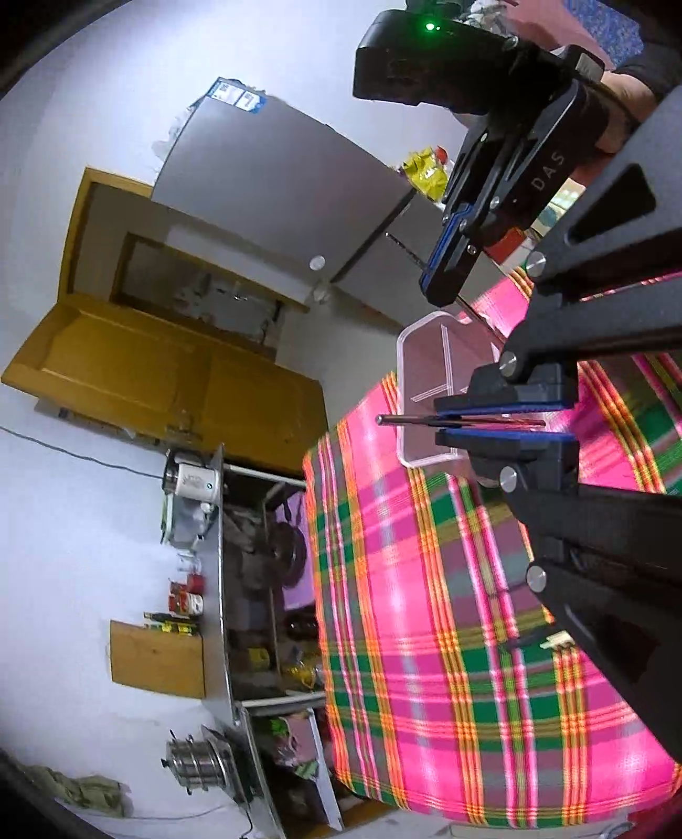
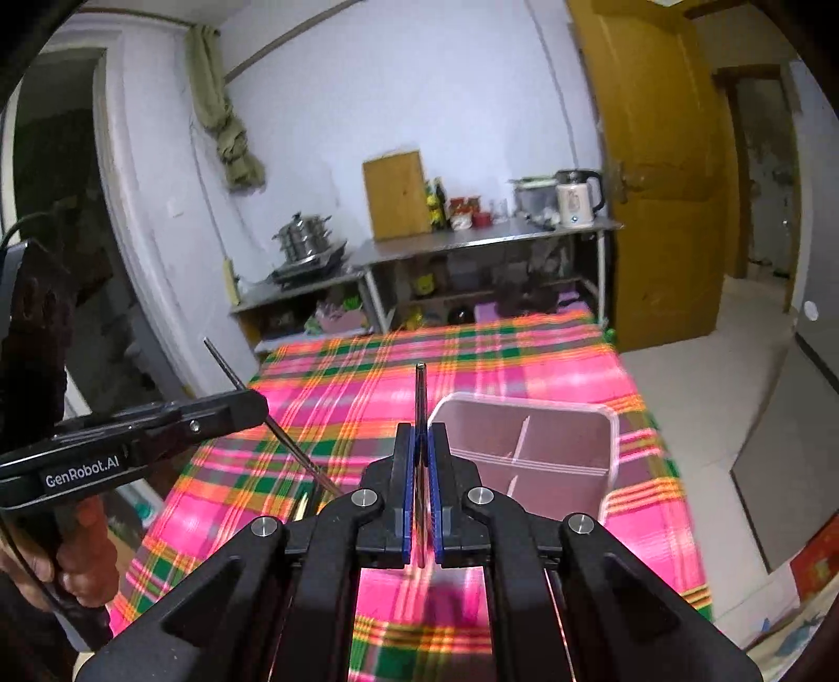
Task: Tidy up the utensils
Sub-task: 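Carry the stick upright over the pink basket and open the right tool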
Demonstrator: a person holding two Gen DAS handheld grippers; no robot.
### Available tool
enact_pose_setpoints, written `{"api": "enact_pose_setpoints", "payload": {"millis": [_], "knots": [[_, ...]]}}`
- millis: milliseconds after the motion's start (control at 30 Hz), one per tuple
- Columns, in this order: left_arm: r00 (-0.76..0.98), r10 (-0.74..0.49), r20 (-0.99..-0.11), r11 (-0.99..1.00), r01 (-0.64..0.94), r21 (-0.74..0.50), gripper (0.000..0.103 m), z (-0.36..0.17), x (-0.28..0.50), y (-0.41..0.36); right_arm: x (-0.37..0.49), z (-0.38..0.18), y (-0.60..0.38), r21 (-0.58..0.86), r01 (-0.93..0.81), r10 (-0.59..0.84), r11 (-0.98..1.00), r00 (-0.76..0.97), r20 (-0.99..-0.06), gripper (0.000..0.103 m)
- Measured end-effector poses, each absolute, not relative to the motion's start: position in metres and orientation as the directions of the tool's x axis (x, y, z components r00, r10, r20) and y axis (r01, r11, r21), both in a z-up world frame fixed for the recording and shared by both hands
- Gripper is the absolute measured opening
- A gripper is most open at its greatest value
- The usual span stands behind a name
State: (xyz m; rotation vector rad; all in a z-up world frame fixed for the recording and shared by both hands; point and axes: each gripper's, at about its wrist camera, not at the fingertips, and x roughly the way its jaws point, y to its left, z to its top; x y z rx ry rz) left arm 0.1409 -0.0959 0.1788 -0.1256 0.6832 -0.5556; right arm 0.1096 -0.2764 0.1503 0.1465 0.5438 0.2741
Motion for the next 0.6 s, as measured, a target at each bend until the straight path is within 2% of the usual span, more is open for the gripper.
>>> {"api": "enact_pose_setpoints", "payload": {"millis": [267, 600], "knots": [[0.631, -0.546, -0.551, 0.836, 0.454, -0.308, 0.005, 0.184, 0.177, -0.118, 0.132, 0.16, -0.295, 0.223, -0.173, 0.26, 0.959, 0.852, -0.455, 0.005], [0.565, -0.532, -0.63, 0.842, 0.429, -0.327, 0.005, 0.133, 0.207, -0.133, 0.167, 0.108, -0.298, 0.258, -0.143, 0.268, 0.955, 0.789, -0.553, 0.005]]}}
